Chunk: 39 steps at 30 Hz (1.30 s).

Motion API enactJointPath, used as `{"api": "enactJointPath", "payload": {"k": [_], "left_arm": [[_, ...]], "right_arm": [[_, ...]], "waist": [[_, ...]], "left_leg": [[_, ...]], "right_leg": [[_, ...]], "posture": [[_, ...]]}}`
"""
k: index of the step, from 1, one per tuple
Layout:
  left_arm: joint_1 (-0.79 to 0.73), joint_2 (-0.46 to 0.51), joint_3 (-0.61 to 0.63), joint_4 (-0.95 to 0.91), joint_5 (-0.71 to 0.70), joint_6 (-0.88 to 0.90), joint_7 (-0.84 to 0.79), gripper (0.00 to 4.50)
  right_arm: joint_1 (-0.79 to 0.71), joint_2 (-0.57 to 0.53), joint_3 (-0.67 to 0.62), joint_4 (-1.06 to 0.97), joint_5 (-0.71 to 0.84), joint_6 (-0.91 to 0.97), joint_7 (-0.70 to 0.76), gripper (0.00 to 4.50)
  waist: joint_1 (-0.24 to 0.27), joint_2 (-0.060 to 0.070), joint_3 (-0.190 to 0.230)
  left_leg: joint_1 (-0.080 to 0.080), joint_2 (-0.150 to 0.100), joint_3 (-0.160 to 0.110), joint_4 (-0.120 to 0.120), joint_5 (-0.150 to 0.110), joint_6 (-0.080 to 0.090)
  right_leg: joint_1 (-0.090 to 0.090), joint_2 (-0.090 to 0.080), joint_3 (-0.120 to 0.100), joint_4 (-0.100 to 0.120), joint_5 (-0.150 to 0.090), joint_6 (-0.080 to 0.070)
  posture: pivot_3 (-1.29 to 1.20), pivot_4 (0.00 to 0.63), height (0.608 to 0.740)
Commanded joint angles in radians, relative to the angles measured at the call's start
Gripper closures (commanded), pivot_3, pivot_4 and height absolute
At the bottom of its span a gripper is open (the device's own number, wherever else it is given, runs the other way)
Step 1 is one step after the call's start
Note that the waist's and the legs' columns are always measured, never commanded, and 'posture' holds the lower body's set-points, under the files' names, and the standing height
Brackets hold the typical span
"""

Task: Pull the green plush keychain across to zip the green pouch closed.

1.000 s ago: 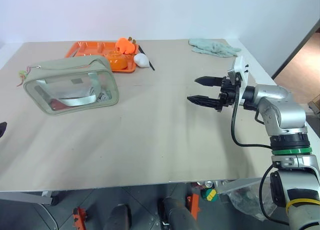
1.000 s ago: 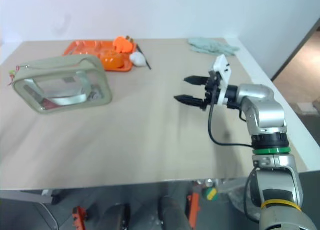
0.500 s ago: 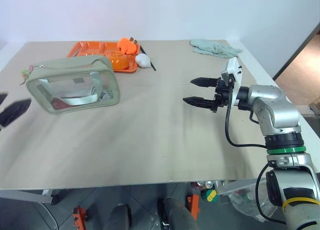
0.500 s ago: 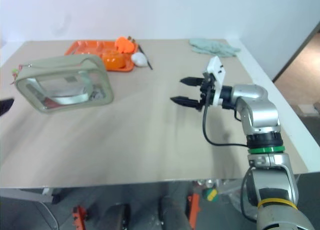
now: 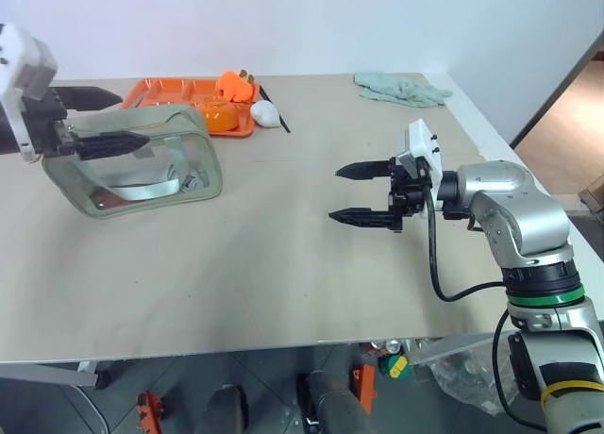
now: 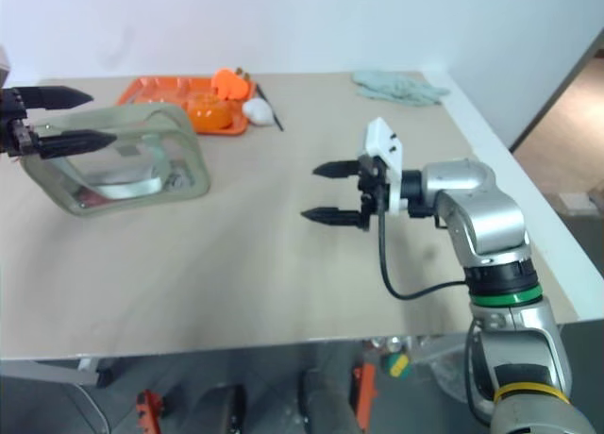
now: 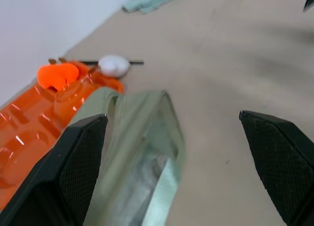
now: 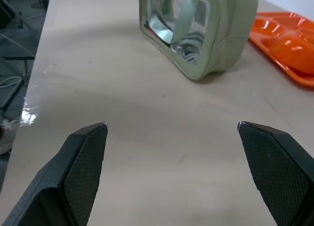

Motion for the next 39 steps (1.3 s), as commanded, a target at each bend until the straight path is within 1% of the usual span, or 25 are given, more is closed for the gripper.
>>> {"api": "enactJointPath", "payload": {"k": [1, 6, 9, 15, 19, 20, 21, 25, 27, 29, 34, 39], "left_arm": [[-0.13, -0.02, -0.058, 0.155, 0.119, -0.095, -0.07, 0.03], [-0.268, -0.077, -0.17, 0.345, 0.284, -0.216, -0.174, 0.03], [-0.319, -0.112, -0.193, 0.44, 0.347, -0.284, -0.203, 0.03], [-0.373, -0.163, -0.234, 0.581, 0.461, -0.39, -0.222, 0.03], [-0.386, -0.177, -0.24, 0.642, 0.505, -0.446, -0.224, 0.99], [-0.39, -0.18, -0.239, 0.653, 0.512, -0.455, -0.228, 1.57], [-0.395, -0.185, -0.237, 0.661, 0.517, -0.461, -0.231, 1.77], [-0.416, -0.2, -0.231, 0.692, 0.539, -0.475, -0.243, 3.1], [-0.423, -0.203, -0.229, 0.703, 0.548, -0.481, -0.243, 3.86], [-0.429, -0.206, -0.228, 0.708, 0.555, -0.488, -0.24, 4.45], [-0.442, -0.212, -0.227, 0.713, 0.573, -0.499, -0.23, 4.45], [-0.454, -0.225, -0.229, 0.682, 0.578, -0.516, -0.263, 4.45]], "right_arm": [[0.016, -0.01, -0.021, -0.056, 0.015, -0.001, -0.013, 0.11], [0.051, -0.007, -0.028, -0.1, 0.03, 0.018, -0.042, 0.11], [0.059, -0.005, -0.029, -0.115, 0.037, 0.024, -0.054, 0.11], [0.073, -0.005, -0.028, -0.13, 0.043, 0.027, -0.074, 0.11], [0.083, -0.007, -0.03, -0.145, 0.048, 0.032, -0.081, 0.08], [0.084, -0.008, -0.031, -0.148, 0.048, 0.032, -0.084, 0.08], [0.087, -0.01, -0.032, -0.152, 0.05, 0.034, -0.086, 0.08], [0.092, -0.017, -0.036, -0.162, 0.054, 0.035, -0.09, 0.08], [0.091, -0.018, -0.036, -0.162, 0.055, 0.034, -0.092, 0.08], [0.09, -0.019, -0.036, -0.161, 0.057, 0.033, -0.093, 0.08], [0.085, -0.015, -0.034, -0.159, 0.061, 0.032, -0.094, 0.08], [0.079, -0.014, -0.033, -0.148, 0.058, 0.027, -0.091, 0.08]], "waist": [[0.001, 0.0, 0.0], [0.001, 0.0, 0.0], [0.0, 0.0, 0.0], [0.0, 0.0, 0.0], [0.0, 0.0, 0.0], [0.0, 0.0, 0.0], [0.0, 0.0, 0.0], [0.0, 0.0, 0.0], [-0.001, 0.0, 0.0], [-0.001, 0.0, 0.0], [0.0, 0.0, 0.0], [0.0, 0.0, 0.0]], "left_leg": [[0.0, 0.0, 0.0, 0.0, 0.0, 0.0], [-0.003, -0.001, 0.0, 0.003, -0.001, 0.001], [-0.005, -0.001, 0.0, 0.005, -0.001, 0.002], [-0.009, 0.0, -0.001, 0.013, -0.004, 0.007], [-0.009, -0.001, 0.0, 0.018, -0.005, 0.008], [-0.009, -0.001, -0.001, 0.019, -0.005, 0.008], [-0.009, -0.001, -0.001, 0.019, -0.005, 0.008], [-0.008, -0.001, -0.001, 0.02, -0.005, 0.008], [-0.008, -0.001, -0.001, 0.02, -0.005, 0.008], [-0.008, -0.001, -0.001, 0.02, -0.005, 0.008], [-0.008, -0.001, -0.001, 0.02, -0.005, 0.008], [-0.008, -0.001, -0.001, 0.02, -0.005, 0.008]], "right_leg": [[0.0, 0.0, 0.0, 0.0, 0.0, 0.0], [-0.002, -0.001, 0.0, 0.0, 0.0, 0.001], [-0.003, -0.001, 0.0, 0.001, 0.0, 0.001], [-0.004, -0.001, -0.001, 0.005, 0.0, 0.002], [-0.004, -0.001, 0.0, 0.009, 0.0, 0.002], [-0.004, -0.001, 0.0, 0.011, 0.0, 0.002], [-0.004, -0.001, 0.0, 0.011, 0.0, 0.002], [-0.004, -0.001, 0.0, 0.013, 0.0, 0.002], [-0.004, -0.001, 0.0, 0.013, 0.0, 0.002], [-0.004, -0.001, 0.0, 0.013, 0.0, 0.002], [-0.004, -0.001, 0.0, 0.013, 0.0, 0.002], [-0.004, -0.001, 0.0, 0.013, 0.0, 0.002]], "posture": [[0.0, 0.15, 0.74], [0.0, 0.15, 0.74], [0.0, 0.15, 0.74], [0.0, 0.15, 0.74], [0.0, 0.15, 0.74], [0.0, 0.15, 0.74], [0.0, 0.15, 0.74], [0.0, 0.15, 0.74], [0.0, 0.15, 0.74], [0.0, 0.15, 0.74], [0.0, 0.15, 0.74], [0.0, 0.15, 0.74]]}}
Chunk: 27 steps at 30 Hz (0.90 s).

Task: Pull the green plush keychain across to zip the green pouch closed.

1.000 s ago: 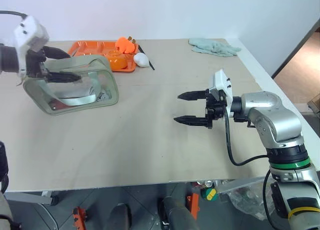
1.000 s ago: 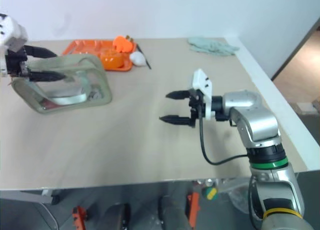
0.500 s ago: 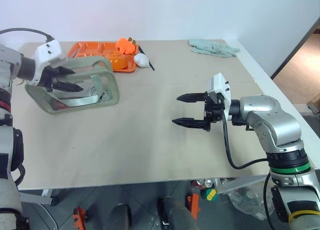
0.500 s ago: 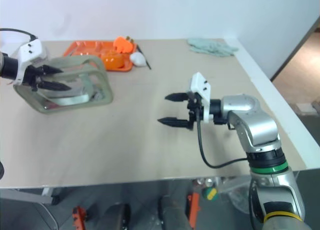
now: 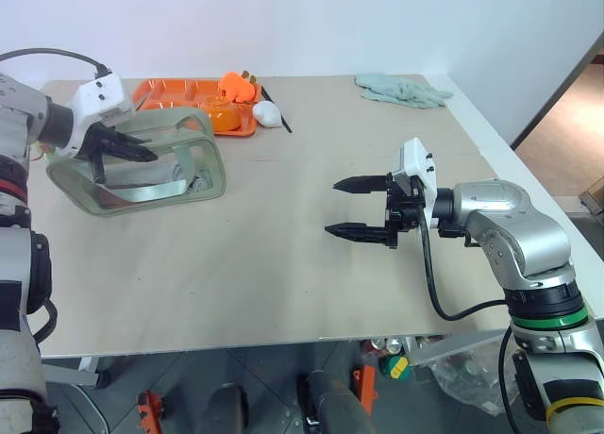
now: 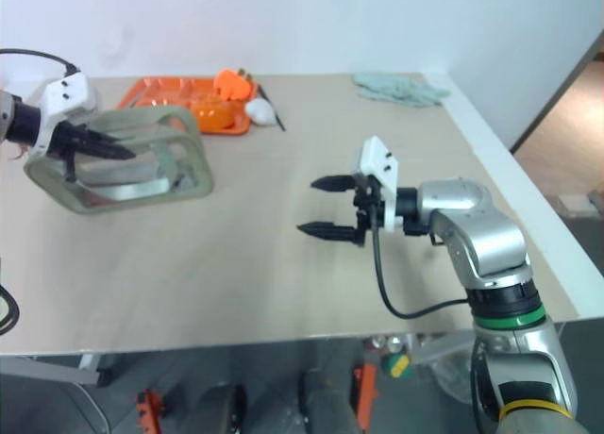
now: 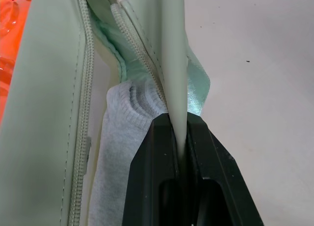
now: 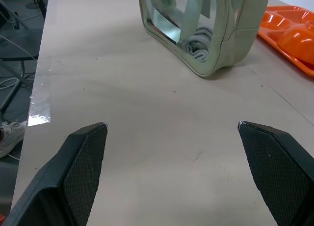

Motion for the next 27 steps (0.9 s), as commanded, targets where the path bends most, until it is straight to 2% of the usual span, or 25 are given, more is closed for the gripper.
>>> {"api": "enactJointPath", "payload": {"k": [1, 6, 13, 22, 27], "left_arm": [[-0.044, -0.003, 0.015, -0.04, 0.002, -0.033, -0.035, 4.45], [-0.053, -0.043, 0.002, -0.21, -0.053, 0.02, -0.117, 4.45], [0.044, -0.006, -0.081, -0.503, -0.186, 0.145, -0.117, 4.45], [0.114, -0.004, -0.099, -0.652, -0.216, 0.184, -0.117, 4.45], [0.129, -0.065, -0.069, -0.756, -0.245, 0.261, -0.111, 4.45]], "right_arm": [[-0.02, -0.008, -0.033, -0.024, 0.019, -0.013, 0.0, 0.08], [-0.05, -0.03, -0.067, 0.0, 0.027, -0.011, 0.008, 0.08], [-0.14, -0.044, -0.237, 0.023, 0.199, 0.063, 0.008, 0.08], [-0.164, -0.018, -0.368, -0.017, 0.421, 0.158, -0.066, 0.08], [-0.147, -0.031, -0.358, -0.017, 0.418, 0.15, -0.081, 0.08]], "waist": [[0.0, 0.0, 0.0], [0.005, 0.0, 0.0], [-0.003, 0.0, 0.0], [0.0, 0.0, 0.0], [0.002, 0.0, 0.0]], "left_leg": [[0.0, 0.0, 0.0, 0.0, 0.0, 0.0], [-0.003, -0.001, -0.002, 0.002, 0.0, 0.0], [-0.003, -0.001, -0.001, 0.004, -0.001, 0.001], [-0.002, 0.0, -0.001, 0.006, 0.0, 0.002], [-0.003, -0.001, -0.001, 0.008, 0.0, 0.002]], "right_leg": [[0.0, 0.0, 0.0, 0.0, 0.0, 0.0], [0.0, -0.001, -0.002, 0.0, 0.0, 0.001], [-0.001, -0.001, 0.0, 0.001, 0.0, 0.003], [0.0, 0.0, 0.0, 0.003, 0.001, 0.001], [0.0, -0.001, 0.001, 0.002, 0.002, 0.002]], "posture": [[0.0, 0.15, 0.74], [0.0, 0.15, 0.74], [0.0, 0.15, 0.74], [0.0, 0.15, 0.74], [0.0, 0.15, 0.74]]}}
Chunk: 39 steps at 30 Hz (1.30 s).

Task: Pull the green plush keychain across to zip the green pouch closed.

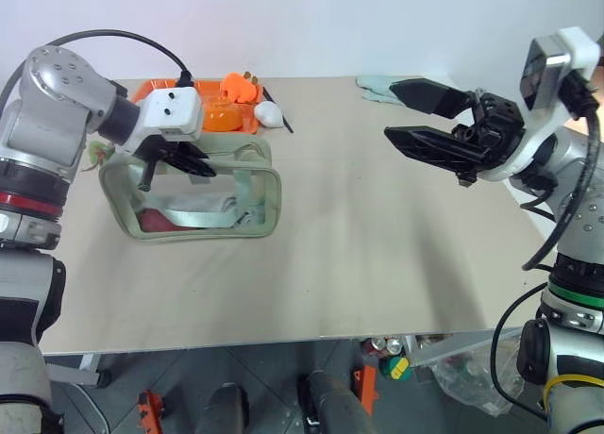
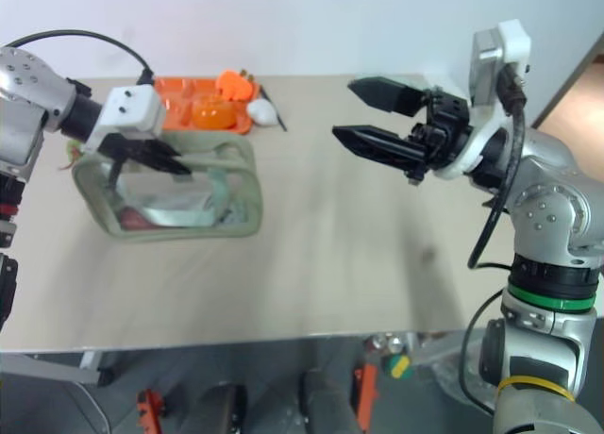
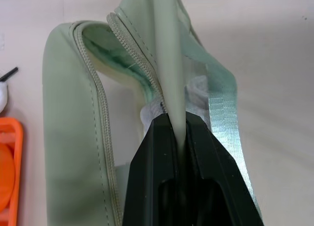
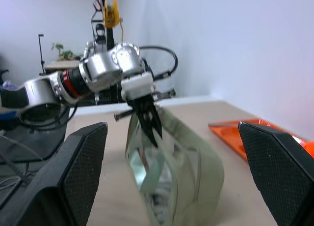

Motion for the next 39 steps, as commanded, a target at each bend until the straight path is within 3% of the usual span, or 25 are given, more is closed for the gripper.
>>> {"api": "enactJointPath", "payload": {"k": [1, 3, 16, 23, 28, 35, 39], "left_arm": [[-0.006, -0.038, 0.05, -0.11, -0.041, 0.062, 0.012, 4.45], [-0.001, -0.06, 0.057, -0.156, -0.05, 0.098, 0.028, 4.45], [0.095, -0.052, 0.097, -0.306, -0.097, 0.287, 0.069, 0.09], [0.017, -0.041, 0.362, -0.334, -0.436, 0.743, 0.115, 0.03], [0.027, 0.039, 0.511, -0.289, -0.518, 0.829, 0.194, 0.03], [0.403, 0.229, 0.621, -0.323, -0.473, 0.716, 0.199, 0.03], [0.576, 0.252, 0.777, -0.302, -0.522, 0.708, 0.23, 0.03]], "right_arm": [[-0.008, -0.016, -0.012, -0.029, 0.014, -0.01, -0.011, 0.08], [-0.005, -0.014, -0.005, -0.031, 0.011, -0.014, -0.013, 0.08], [0.006, -0.014, 0.043, -0.02, -0.029, -0.042, -0.006, 0.08], [0.01, -0.011, 0.056, -0.02, -0.029, -0.038, -0.005, 0.08], [0.008, -0.004, 0.078, -0.014, -0.035, -0.036, -0.001, 0.08], [0.047, 0.0, 0.244, -0.049, -0.181, -0.078, -0.005, 0.08], [0.048, 0.027, 0.316, -0.067, -0.233, -0.098, -0.006, 0.08]], "waist": [[0.003, 0.0, 0.0], [0.002, 0.0, 0.0], [-0.003, 0.001, 0.0], [-0.003, 0.001, 0.0], [-0.009, 0.001, 0.0], [-0.02, 0.002, 0.0], [-0.025, 0.002, 0.0]], "left_leg": [[-0.001, 0.0, 0.0, 0.001, 0.0, 0.0], [-0.002, 0.0, 0.0, 0.002, 0.0, 0.0], [0.002, 0.001, 0.001, 0.002, 0.0, 0.002], [0.001, 0.001, 0.001, 0.002, 0.0, 0.002], [0.002, 0.002, 0.002, 0.002, 0.0, 0.003], [0.008, 0.003, 0.003, -0.001, 0.0, 0.003], [0.005, 0.003, 0.003, -0.001, 0.0, 0.003]], "right_leg": [[0.0, 0.0, 0.0, 0.0, 0.0, 0.0], [0.0, 0.0, 0.0, 0.0, 0.001, 0.001], [0.0, 0.004, 0.004, 0.001, 0.003, 0.0], [0.0, 0.004, 0.004, 0.001, 0.003, 0.0], [0.0, 0.004, 0.005, 0.0, 0.003, 0.0], [0.003, 0.005, 0.006, 0.001, 0.002, -0.002], [0.0, 0.005, 0.005, 0.001, 0.002, -0.003]], "posture": [[0.0, 0.15, 0.74], [0.0, 0.15, 0.74], [0.0, 0.15, 0.74], [0.0, 0.15, 0.74], [0.0, 0.15, 0.74], [0.0, 0.15, 0.74], [0.0, 0.15, 0.74]]}}
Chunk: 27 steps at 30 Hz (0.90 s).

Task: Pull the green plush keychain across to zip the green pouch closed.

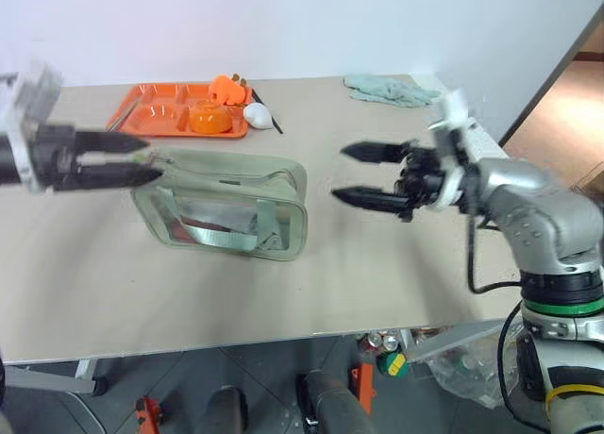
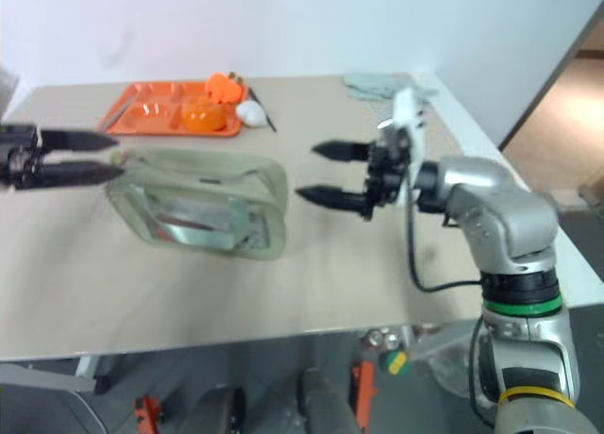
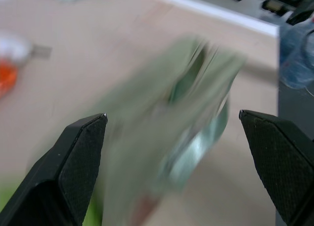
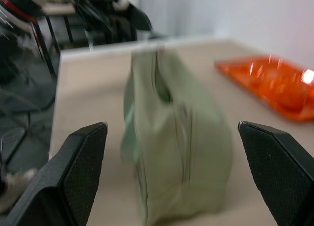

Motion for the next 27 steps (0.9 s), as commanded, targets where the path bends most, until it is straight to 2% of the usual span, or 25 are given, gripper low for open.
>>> {"api": "enactJointPath", "payload": {"k": [1, 5, 8, 15, 22, 23, 24, 27], "left_arm": [[0.076, 0.04, 0.192, 0.006, -0.06, 0.003, 0.032, 0.03], [0.253, 0.049, 0.291, -0.03, -0.06, -0.016, 0.042, 0.03], [0.337, 0.042, 0.362, -0.083, -0.112, 0.022, 0.052, 0.03], [0.452, 0.024, 0.434, -0.133, -0.169, 0.031, 0.097, 0.03], [0.477, 0.008, 0.43, -0.205, -0.241, 0.059, 0.165, 0.03], [0.481, 0.006, 0.427, -0.216, -0.25, 0.061, 0.172, 0.0], [0.482, 0.005, 0.425, -0.224, -0.259, 0.064, 0.179, 0.0], [0.485, 0.007, 0.424, -0.228, -0.277, 0.065, 0.193, 0.0]], "right_arm": [[-0.024, 0.02, 0.026, -0.051, -0.024, -0.03, 0.005, 0.08], [-0.049, 0.048, 0.058, -0.021, -0.062, -0.053, 0.009, 0.08], [-0.061, 0.076, 0.1, -0.014, -0.093, -0.057, 0.014, 0.08], [-0.051, 0.137, 0.201, -0.029, -0.152, -0.085, 0.036, 0.08], [-0.06, 0.203, 0.214, 0.087, -0.239, -0.155, 0.017, 0.08], [-0.06, 0.208, 0.209, 0.1, -0.246, -0.164, 0.016, 0.61], [-0.059, 0.212, 0.206, 0.111, -0.252, -0.17, 0.016, 0.83], [-0.052, 0.212, 0.199, 0.113, -0.254, -0.177, 0.033, 1.89]], "waist": [[0.0, 0.0, 0.0], [-0.001, 0.0, 0.0], [-0.001, -0.001, 0.0], [-0.001, -0.001, -0.001], [-0.001, -0.002, -0.001], [-0.001, -0.002, -0.001], [-0.001, -0.002, -0.001], [-0.001, -0.002, -0.001]], "left_leg": [[0.0, 0.0, 0.0, 0.0, 0.0, 0.0], [-0.001, 0.0, 0.0, -0.001, 0.0, 0.0], [-0.001, -0.001, 0.0, -0.002, 0.0, 0.0], [0.0, 0.0, 0.0, -0.002, 0.0, 0.0], [0.0, 0.0, 0.0, -0.003, 0.0, 0.0], [0.0, 0.0, 0.0, -0.003, 0.0, 0.0], [0.0, 0.0, 0.0, -0.003, 0.0, 0.0], [0.0, 0.0, 0.0, -0.003, 0.0, 0.0]], "right_leg": [[0.0, 0.0, 0.0, 0.0, 0.0, 0.0], [0.0, -0.001, 0.0, -0.001, -0.001, 0.0], [0.0, -0.002, -0.001, -0.002, -0.001, 0.0], [0.0, -0.002, -0.002, -0.002, -0.001, -0.001], [0.0, -0.002, -0.002, -0.002, -0.001, -0.001], [0.0, -0.002, -0.002, -0.002, -0.001, -0.001], [0.0, -0.002, -0.002, -0.002, -0.001, -0.001], [0.0, -0.002, -0.002, -0.002, -0.001, -0.001]], "posture": [[0.0, 0.15, 0.74], [0.0, 0.15, 0.74], [0.0, 0.15, 0.74], [0.0, 0.15, 0.74], [0.0, 0.15, 0.74], [0.0, 0.15, 0.74], [0.0, 0.15, 0.74], [0.0, 0.15, 0.74]]}}
